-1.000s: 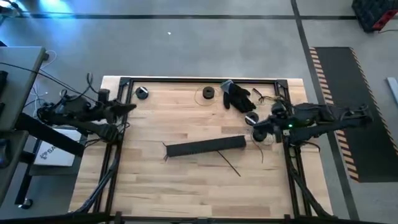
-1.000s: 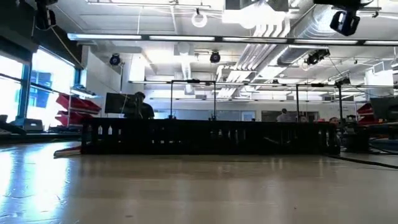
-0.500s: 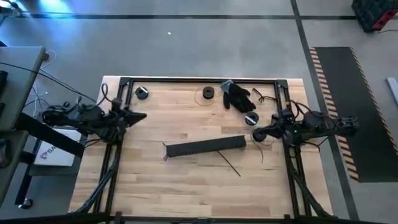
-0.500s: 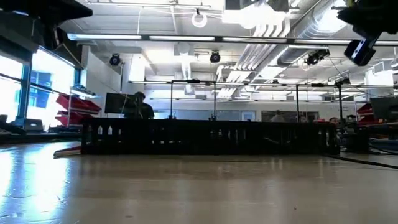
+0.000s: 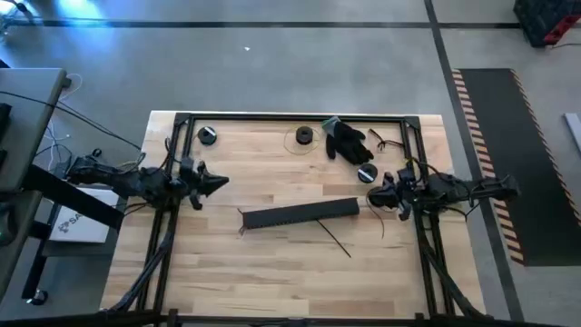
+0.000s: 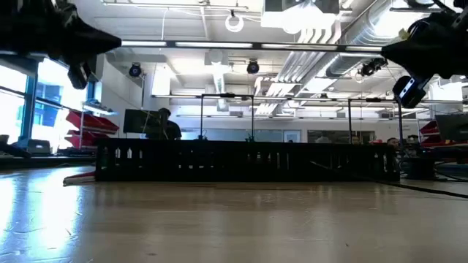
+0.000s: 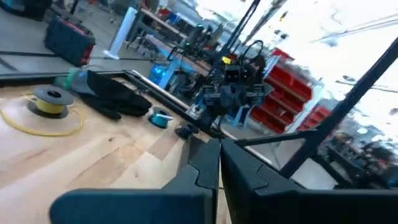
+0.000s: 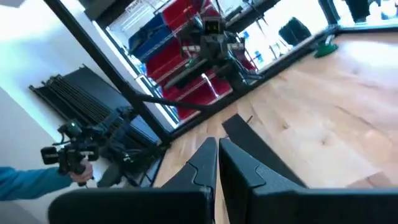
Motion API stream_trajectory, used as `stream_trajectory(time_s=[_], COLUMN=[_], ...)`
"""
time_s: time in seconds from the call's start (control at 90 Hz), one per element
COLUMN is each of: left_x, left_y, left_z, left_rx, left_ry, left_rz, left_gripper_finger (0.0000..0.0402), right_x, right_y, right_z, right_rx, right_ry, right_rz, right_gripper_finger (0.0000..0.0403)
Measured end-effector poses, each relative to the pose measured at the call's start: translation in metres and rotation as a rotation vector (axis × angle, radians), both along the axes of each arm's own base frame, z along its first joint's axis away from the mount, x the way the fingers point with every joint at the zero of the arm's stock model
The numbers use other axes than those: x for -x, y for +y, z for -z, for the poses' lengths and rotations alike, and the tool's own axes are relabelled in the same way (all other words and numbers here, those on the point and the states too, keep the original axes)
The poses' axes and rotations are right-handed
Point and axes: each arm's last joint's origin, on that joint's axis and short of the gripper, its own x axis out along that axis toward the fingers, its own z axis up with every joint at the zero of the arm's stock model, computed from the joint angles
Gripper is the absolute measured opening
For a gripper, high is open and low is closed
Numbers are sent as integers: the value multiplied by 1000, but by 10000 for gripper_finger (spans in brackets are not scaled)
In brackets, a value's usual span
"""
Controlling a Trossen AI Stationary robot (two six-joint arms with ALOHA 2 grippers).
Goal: Ziptie cables
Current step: Return to Home Position
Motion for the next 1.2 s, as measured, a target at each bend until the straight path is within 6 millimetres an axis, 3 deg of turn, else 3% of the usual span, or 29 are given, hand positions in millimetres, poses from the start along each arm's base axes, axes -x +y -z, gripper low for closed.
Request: stream_trajectory(time_s=[0.333,0.667,0.989,1.2], left_x=[-2,-4,-3,-3], left_y=[1,22,26,26], left_z=[5,7,24,31], left_rx=[-180,-235,-27,-82], left_ry=[15,36,189,269], left_rz=[67,109,95,77], left_gripper_finger=[0,0,0,0], right_x=[0,0,0,0], right_y=[1,2,1,1], right_z=[-1,-1,1,1], right_rx=[35,35,-22,-34], right_ry=[-12,-17,12,13], right_rz=[-49,-56,-50,-29], right_gripper_finger=[0,0,0,0])
